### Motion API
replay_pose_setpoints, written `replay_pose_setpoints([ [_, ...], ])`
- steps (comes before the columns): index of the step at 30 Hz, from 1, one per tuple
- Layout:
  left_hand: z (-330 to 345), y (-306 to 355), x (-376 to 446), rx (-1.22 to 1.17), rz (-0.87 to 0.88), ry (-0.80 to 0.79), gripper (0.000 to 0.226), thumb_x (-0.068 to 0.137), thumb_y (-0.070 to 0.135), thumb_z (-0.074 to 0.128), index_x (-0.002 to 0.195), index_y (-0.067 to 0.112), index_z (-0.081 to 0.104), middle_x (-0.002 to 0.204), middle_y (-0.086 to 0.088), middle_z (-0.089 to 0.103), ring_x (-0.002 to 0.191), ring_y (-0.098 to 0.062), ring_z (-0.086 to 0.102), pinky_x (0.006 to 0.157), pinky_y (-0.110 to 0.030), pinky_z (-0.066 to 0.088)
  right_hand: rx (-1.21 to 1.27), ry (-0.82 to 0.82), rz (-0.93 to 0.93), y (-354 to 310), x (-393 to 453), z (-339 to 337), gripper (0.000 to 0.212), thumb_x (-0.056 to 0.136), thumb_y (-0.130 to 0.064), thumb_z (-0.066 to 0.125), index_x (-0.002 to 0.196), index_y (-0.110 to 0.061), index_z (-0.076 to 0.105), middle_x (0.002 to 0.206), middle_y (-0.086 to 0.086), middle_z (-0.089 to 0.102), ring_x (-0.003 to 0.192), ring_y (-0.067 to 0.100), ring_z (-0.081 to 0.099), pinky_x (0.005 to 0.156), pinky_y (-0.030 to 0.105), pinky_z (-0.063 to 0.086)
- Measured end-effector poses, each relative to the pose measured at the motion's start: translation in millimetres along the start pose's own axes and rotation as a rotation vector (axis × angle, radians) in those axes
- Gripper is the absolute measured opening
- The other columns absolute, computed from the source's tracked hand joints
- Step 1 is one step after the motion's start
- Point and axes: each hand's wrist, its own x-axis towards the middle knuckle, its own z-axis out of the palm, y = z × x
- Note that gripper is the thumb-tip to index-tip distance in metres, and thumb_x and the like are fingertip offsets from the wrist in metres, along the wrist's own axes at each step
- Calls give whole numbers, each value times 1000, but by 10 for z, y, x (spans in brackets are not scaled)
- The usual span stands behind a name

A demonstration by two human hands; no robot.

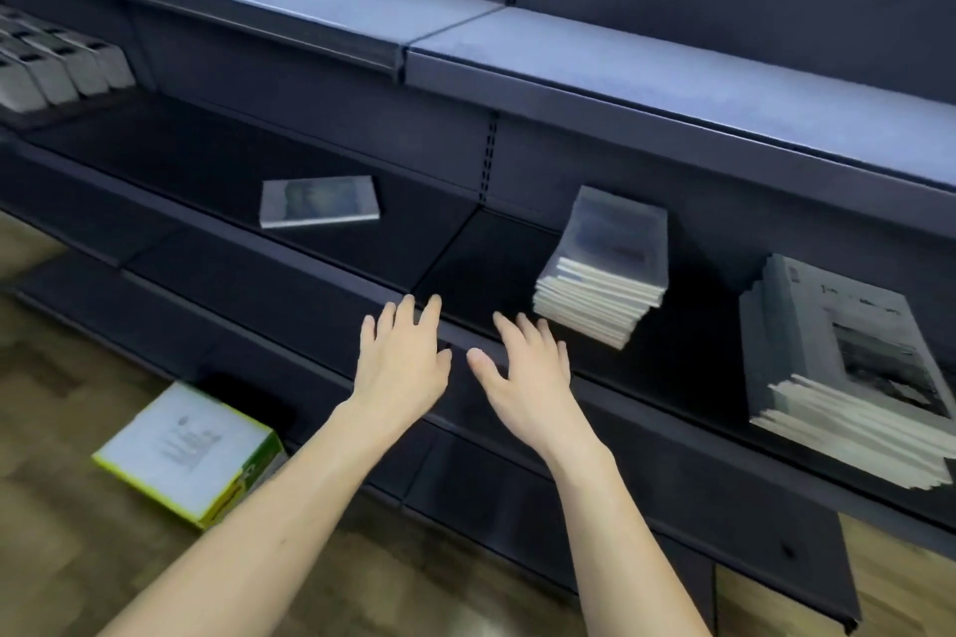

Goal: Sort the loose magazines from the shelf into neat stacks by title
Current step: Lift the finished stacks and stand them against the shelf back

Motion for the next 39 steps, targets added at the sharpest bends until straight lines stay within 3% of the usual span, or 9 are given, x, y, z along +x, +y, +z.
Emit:
replay_pose_setpoints([
  [5, -187, -719, 66, -15, -35, 6, 72, 100, 39, 45, 157, 23, 5, 161, -11, 17, 148, -30, 15, 120, -47, 13, 26, -52, -7, -595, 187, 434, 64, 102, -51, 39, 157, -25, 20, 165, 3, 14, 153, 23, 0, 123, 44, 1],
  [20, -378, -2172, 422, -15, -164, 15, 63, 101, 38, 42, 155, 23, 16, 161, -12, 15, 149, -30, 11, 121, -47, 12, 229, -121, -64, -1624, 913, 1285, 64, 101, -41, 49, 156, -22, 23, 161, -6, 25, 149, 10, 18, 122, 37, 20],
  [32, -391, -2949, 1478, 13, -213, 1, 60, 100, 37, 43, 154, 24, 19, 161, -11, 16, 149, -30, 10, 120, -46, 12, 259, -161, -108, -2184, 2330, 1887, 59, 100, -32, 53, 153, -17, 31, 156, 7, 33, 142, 20, 35, 105, 24, 30],
  [39, -325, -3318, 2009, -40, -197, -11, 60, 98, 35, 45, 153, 25, 23, 159, -11, 19, 147, -31, 14, 120, -46, 14, 182, -151, -90, -2389, 3064, 2171, 58, 99, -30, 54, 151, -14, 34, 151, 12, 39, 137, 26, 41, 107, 29, 35],
])
